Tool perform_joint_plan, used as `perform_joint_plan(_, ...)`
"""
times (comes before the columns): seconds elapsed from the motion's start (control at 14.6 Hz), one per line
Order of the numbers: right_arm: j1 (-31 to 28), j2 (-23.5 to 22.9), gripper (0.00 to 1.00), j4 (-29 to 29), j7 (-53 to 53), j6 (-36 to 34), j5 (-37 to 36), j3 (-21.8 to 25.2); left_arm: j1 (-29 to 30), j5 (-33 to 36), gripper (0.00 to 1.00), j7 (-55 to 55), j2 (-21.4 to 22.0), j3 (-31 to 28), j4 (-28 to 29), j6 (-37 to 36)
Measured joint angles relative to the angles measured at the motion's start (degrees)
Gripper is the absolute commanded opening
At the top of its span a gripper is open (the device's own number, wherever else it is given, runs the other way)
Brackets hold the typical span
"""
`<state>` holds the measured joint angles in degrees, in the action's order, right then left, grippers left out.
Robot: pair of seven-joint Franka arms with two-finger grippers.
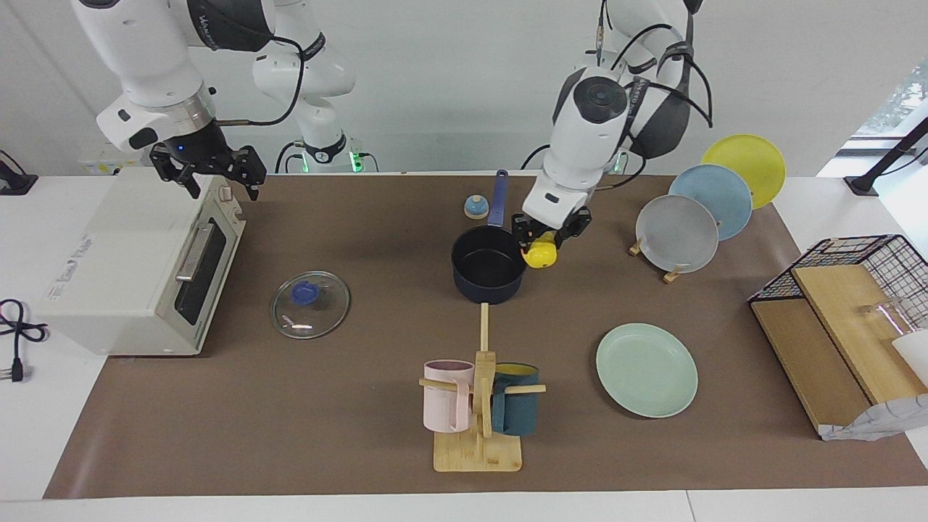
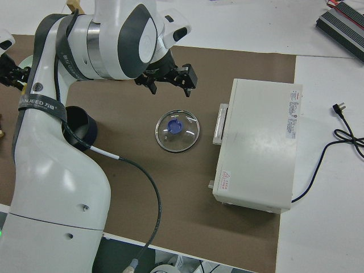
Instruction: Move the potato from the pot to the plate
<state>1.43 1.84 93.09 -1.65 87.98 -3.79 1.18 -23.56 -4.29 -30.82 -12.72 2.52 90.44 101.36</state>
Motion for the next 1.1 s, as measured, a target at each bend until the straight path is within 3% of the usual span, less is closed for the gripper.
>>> perform_joint_plan(0.27, -0.1, -0.1, 1.00, -0.2, 0.0, -0.2, 0.4, 0.0, 8.8, 0.0, 0.00, 10.1, -4.9, -0.2, -3.9, -0.1)
perform_joint_plan(0.48, -0.1, -0.1, 1.00, -0.4, 0.0, -0.2, 1.2, 0.0, 13.3, 0.7, 0.00, 16.4, -9.0, -0.2, -4.2, 5.2)
perform_joint_plan(0.82, -0.3, -0.1, 1.00, -0.4, 0.0, -0.2, 1.4, 0.0, 14.2, 3.4, 0.00, 17.7, -17.4, -0.2, -4.3, 16.7)
perform_joint_plan(1.1, -0.2, -0.1, 1.00, -0.4, 0.0, -0.2, 1.6, -0.1, 14.2, 3.6, 0.00, 18.4, -18.7, 0.0, -4.1, 18.7)
